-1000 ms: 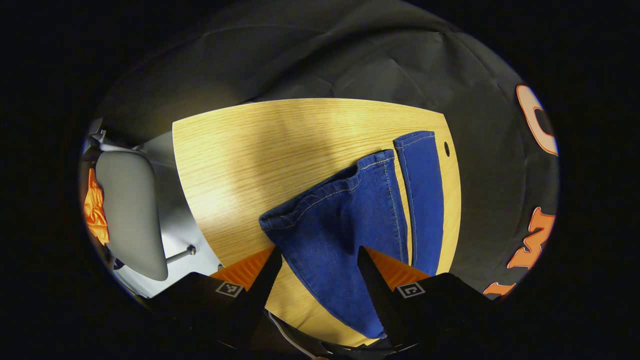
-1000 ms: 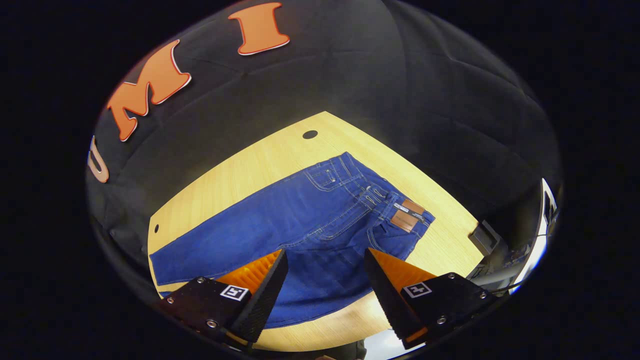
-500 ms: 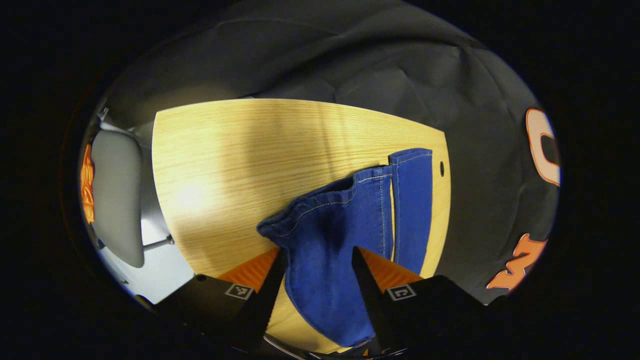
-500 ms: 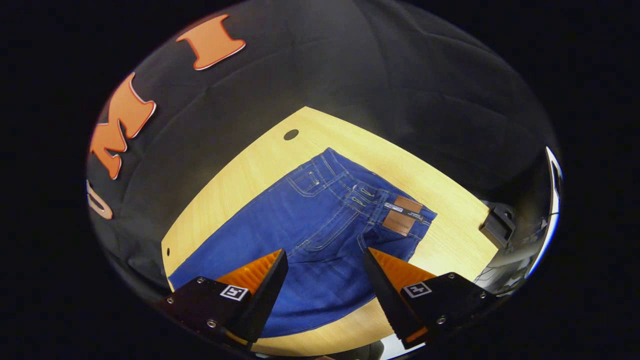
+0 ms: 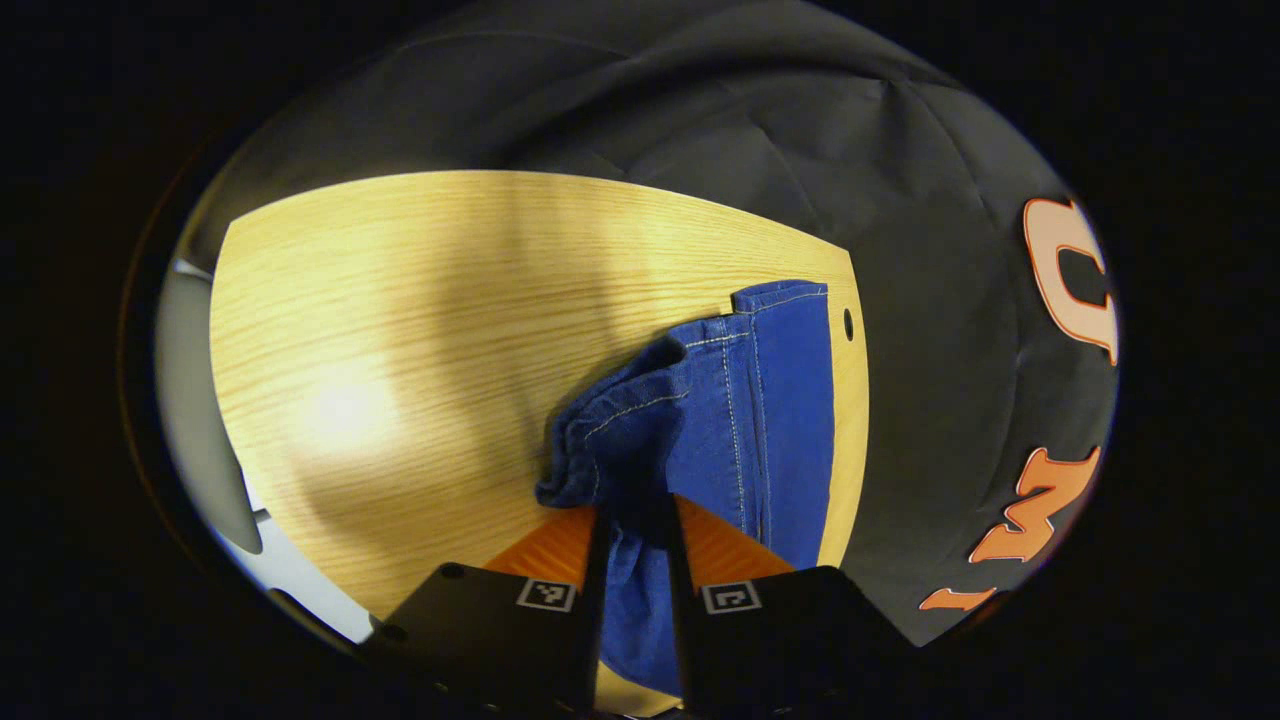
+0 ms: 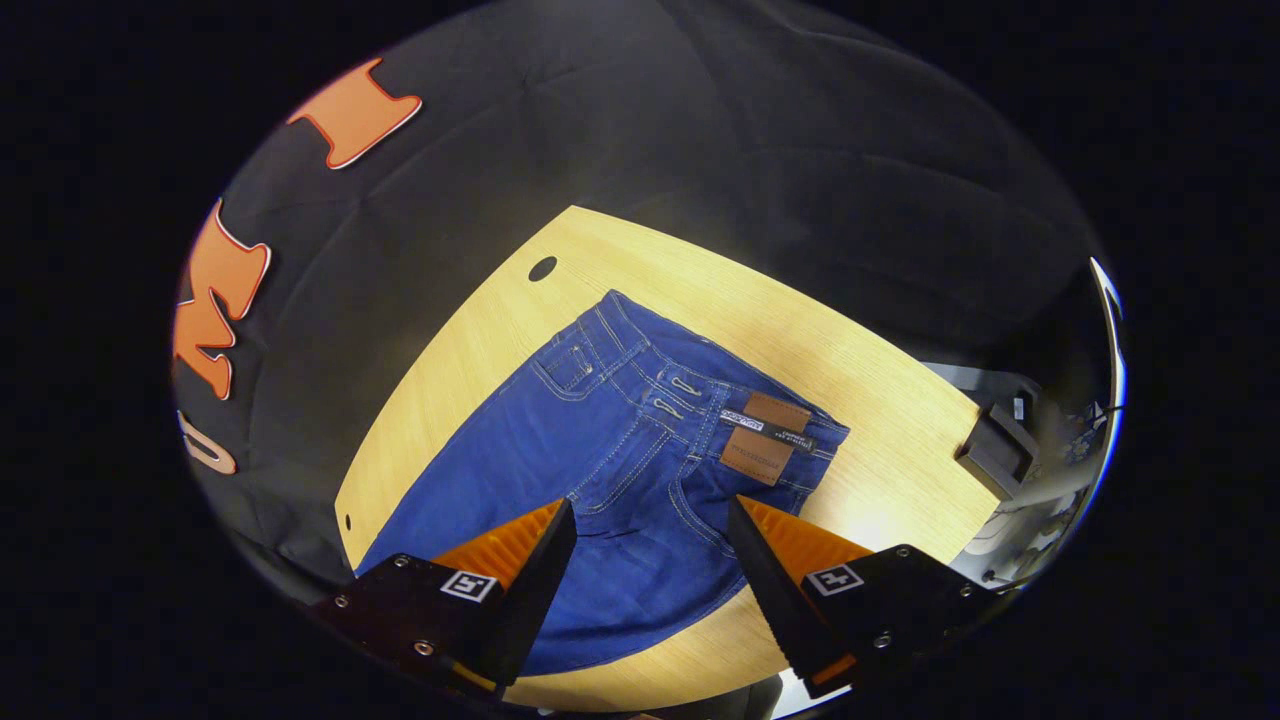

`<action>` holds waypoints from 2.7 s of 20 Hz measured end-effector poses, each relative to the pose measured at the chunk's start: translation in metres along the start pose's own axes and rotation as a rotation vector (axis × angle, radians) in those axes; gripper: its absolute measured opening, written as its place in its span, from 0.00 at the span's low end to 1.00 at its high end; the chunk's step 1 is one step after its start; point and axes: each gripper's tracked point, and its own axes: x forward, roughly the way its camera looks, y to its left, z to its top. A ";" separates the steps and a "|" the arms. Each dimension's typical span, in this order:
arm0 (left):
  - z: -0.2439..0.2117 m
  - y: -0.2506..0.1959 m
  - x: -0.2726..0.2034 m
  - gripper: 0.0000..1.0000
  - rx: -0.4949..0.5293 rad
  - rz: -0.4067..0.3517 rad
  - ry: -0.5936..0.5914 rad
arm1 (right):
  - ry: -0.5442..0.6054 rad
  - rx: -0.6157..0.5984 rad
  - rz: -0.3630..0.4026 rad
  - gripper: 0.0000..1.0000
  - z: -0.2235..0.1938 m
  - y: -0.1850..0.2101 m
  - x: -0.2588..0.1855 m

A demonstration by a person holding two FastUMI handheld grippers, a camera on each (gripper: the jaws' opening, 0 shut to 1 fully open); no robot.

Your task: Grasp the waist and the cuffs of the jeans and fold them to make the two legs overlap; first hold the waist and fold one-third of the jeans toward the cuffs, then hold the cuffs and fold the remaining one-third in the same direction to finish folding.

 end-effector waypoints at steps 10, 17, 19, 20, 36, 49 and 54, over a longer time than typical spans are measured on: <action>0.000 0.002 -0.011 0.05 0.081 0.057 -0.092 | 0.062 0.165 -0.055 0.96 -0.006 -0.070 0.006; 0.004 -0.019 -0.039 0.05 0.105 0.031 -0.107 | 0.099 0.366 0.026 0.94 -0.012 -0.076 0.045; 0.006 -0.025 -0.041 0.05 0.113 0.028 -0.113 | 0.069 0.378 0.064 0.86 -0.001 -0.072 0.057; 0.005 -0.024 -0.041 0.05 0.113 0.034 -0.113 | 0.065 0.397 0.078 0.80 0.000 -0.069 0.061; 0.004 -0.096 -0.082 0.05 0.119 -0.058 -0.129 | 0.071 0.638 0.169 0.19 0.054 -0.043 0.029; -0.013 -0.101 -0.079 0.05 0.173 -0.016 -0.113 | 0.115 0.540 0.198 0.07 0.043 -0.040 0.042; -0.004 -0.131 -0.089 0.05 0.148 -0.042 -0.113 | 0.108 0.546 0.198 0.07 0.060 -0.026 0.032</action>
